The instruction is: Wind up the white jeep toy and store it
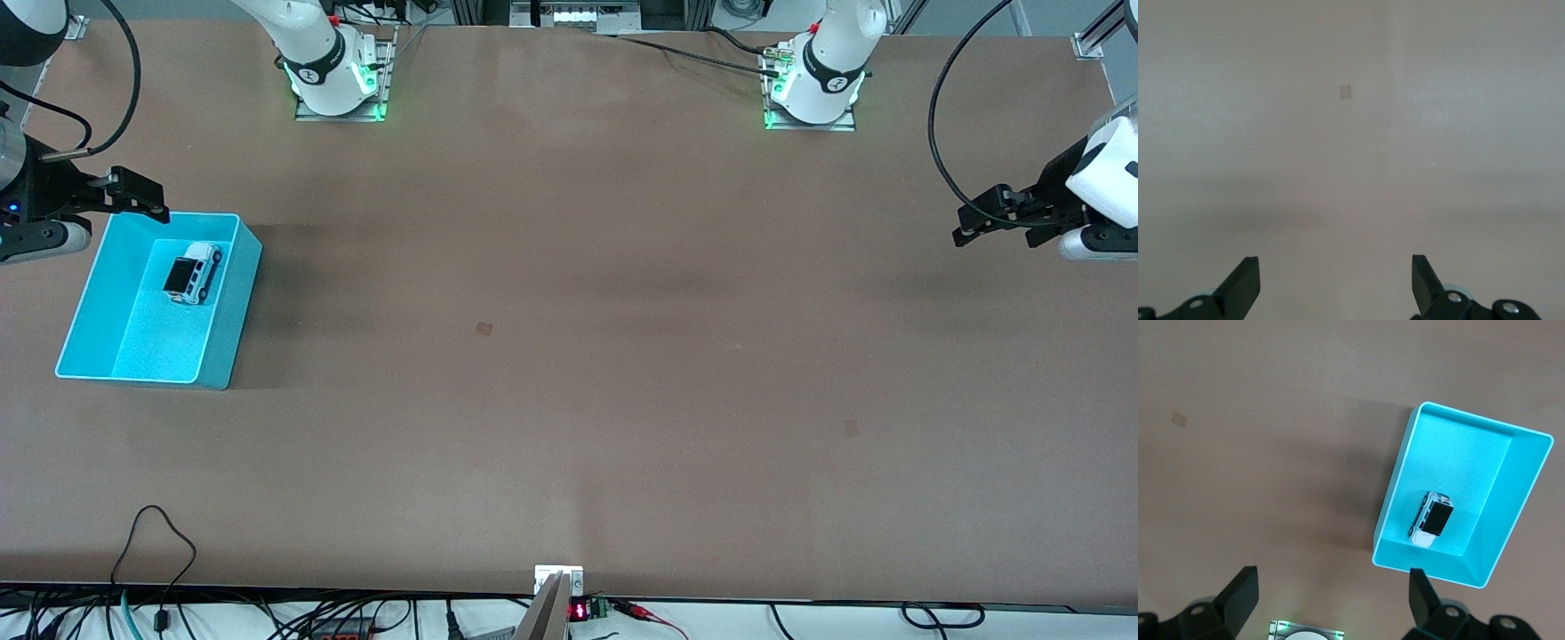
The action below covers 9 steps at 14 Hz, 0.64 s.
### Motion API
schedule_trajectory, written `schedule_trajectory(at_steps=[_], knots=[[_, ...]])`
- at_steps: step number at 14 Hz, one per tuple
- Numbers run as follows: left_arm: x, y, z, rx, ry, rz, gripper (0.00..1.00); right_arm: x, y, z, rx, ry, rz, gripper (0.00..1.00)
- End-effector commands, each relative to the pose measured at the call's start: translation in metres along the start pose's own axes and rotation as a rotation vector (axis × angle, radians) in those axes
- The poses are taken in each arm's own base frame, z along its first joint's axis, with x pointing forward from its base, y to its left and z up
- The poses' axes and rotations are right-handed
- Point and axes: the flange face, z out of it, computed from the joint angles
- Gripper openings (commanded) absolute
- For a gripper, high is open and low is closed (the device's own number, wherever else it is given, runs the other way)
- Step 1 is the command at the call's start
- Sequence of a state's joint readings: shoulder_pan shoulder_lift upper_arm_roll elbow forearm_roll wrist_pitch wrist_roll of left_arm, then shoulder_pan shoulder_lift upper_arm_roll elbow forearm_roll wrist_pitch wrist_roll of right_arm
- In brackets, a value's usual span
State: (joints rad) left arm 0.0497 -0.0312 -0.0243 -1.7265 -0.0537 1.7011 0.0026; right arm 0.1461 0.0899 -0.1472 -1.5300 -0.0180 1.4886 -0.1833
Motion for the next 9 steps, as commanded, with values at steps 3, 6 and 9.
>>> schedule_trajectory(at_steps=[3,6,9], knots=[[-0.006,-0.0011,-0.0046,-0.006,-0.004,0.02,1.0,-0.0042,0.0068,-0.0118,-0.002,0.036,0.087,1.0],[-0.0062,-0.0011,-0.0062,-0.004,-0.001,0.02,1.0,-0.0045,0.0058,-0.0127,0.0,0.038,0.089,1.0],[-0.0062,-0.0017,-0.0062,0.002,-0.001,0.021,1.0,-0.0046,0.0056,-0.0125,0.002,0.036,0.086,1.0]])
